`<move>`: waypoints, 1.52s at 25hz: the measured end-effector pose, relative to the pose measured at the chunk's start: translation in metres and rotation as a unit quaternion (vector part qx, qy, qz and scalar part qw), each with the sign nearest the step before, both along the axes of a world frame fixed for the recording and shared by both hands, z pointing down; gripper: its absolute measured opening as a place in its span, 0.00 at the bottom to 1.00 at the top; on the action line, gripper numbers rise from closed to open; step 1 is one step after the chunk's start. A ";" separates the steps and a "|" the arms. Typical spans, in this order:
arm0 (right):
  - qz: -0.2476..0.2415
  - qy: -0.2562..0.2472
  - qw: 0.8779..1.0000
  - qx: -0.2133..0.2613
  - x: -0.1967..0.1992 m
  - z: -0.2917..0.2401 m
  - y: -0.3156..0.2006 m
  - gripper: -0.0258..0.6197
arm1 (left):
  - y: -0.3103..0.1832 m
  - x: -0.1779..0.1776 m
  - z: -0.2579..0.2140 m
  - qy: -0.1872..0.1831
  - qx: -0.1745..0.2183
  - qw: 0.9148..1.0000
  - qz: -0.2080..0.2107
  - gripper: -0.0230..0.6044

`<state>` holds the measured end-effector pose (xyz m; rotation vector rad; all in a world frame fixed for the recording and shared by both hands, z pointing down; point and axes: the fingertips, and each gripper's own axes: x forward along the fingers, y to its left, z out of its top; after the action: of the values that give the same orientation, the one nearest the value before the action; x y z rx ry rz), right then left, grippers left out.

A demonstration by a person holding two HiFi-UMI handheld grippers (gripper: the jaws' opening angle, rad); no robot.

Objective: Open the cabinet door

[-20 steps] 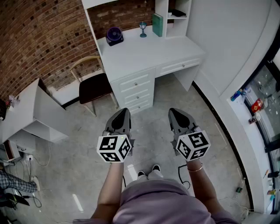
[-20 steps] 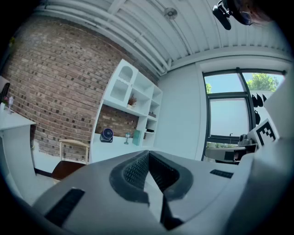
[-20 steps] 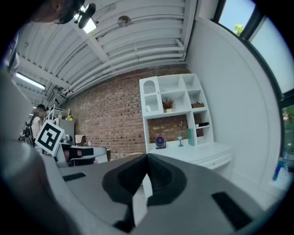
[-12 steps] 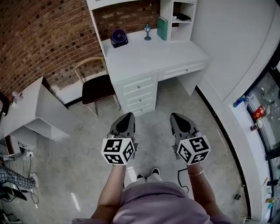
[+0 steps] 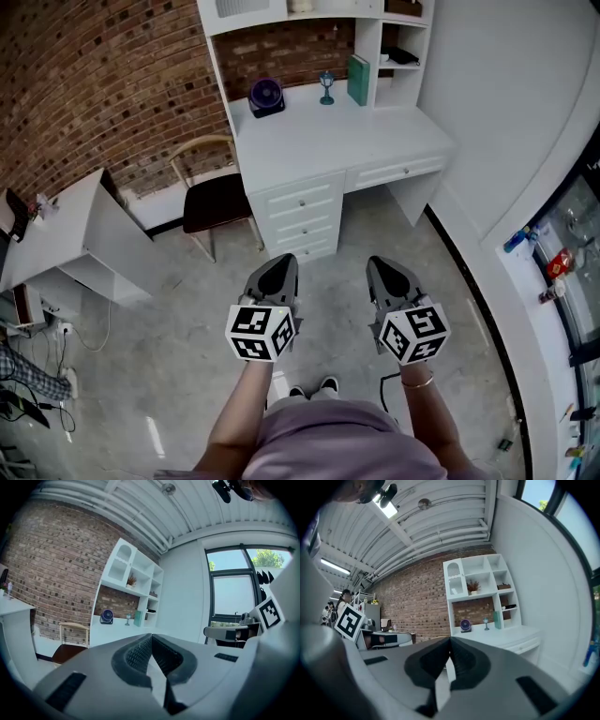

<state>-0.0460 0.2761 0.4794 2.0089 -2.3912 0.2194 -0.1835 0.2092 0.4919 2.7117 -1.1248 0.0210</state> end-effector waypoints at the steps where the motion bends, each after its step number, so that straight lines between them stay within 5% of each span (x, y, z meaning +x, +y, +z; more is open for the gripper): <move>1: 0.000 0.001 1.000 0.000 0.002 0.000 -0.001 0.04 | -0.001 0.001 -0.001 0.001 0.001 1.000 -0.001 0.04; 26: -0.011 -0.008 1.000 0.017 0.025 -0.021 -0.037 0.20 | -0.045 0.024 -0.044 0.023 0.043 0.999 -0.019 0.22; 38: -0.006 -0.009 1.000 0.007 0.044 -0.014 -0.120 0.24 | -0.137 0.044 -0.042 0.036 0.042 0.998 -0.013 0.26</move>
<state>-0.0019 0.1560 0.4656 2.0070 -2.4224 0.2219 -0.1398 0.0720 0.4503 2.7452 -1.1665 -0.1290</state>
